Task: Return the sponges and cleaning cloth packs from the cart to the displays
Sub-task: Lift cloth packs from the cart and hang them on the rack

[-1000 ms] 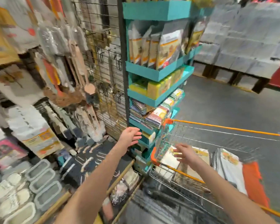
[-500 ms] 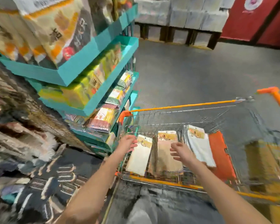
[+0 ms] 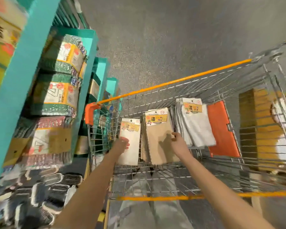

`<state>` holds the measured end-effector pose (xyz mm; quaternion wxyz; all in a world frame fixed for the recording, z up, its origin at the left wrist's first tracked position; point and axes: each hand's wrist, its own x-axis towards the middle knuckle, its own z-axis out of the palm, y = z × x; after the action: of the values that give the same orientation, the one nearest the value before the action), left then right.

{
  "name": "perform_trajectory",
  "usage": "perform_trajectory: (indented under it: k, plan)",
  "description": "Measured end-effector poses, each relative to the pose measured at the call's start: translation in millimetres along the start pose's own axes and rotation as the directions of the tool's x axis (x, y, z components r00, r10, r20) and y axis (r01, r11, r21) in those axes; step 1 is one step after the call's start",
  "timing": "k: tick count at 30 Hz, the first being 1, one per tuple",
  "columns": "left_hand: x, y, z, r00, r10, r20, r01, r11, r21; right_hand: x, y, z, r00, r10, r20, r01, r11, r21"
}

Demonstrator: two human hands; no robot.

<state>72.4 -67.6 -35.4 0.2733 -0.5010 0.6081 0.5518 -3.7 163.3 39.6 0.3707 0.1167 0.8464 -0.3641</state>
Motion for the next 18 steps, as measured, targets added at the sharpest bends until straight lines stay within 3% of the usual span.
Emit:
perform_trajectory:
  k: [5,12,18]
  plan:
    - [46.9,-28.6,15.3,0.999,0.023,-0.033,-0.02,0.994,0.106,46.4,3.3,5.8,0.999,-0.022,-0.043,0.023,1.0,0.021]
    - [91.0,-48.9,26.6,0.977,-0.011,-0.213,0.047,0.986,0.163,122.7,1.2,20.3,0.985,-0.083,-0.154,0.074,0.995,-0.065]
    - [115.5,-60.8,29.1,0.955,-0.128,-0.269,0.156,0.984,0.083,155.4,5.1,34.1,0.977,-0.013,-0.211,0.007,1.0,-0.029]
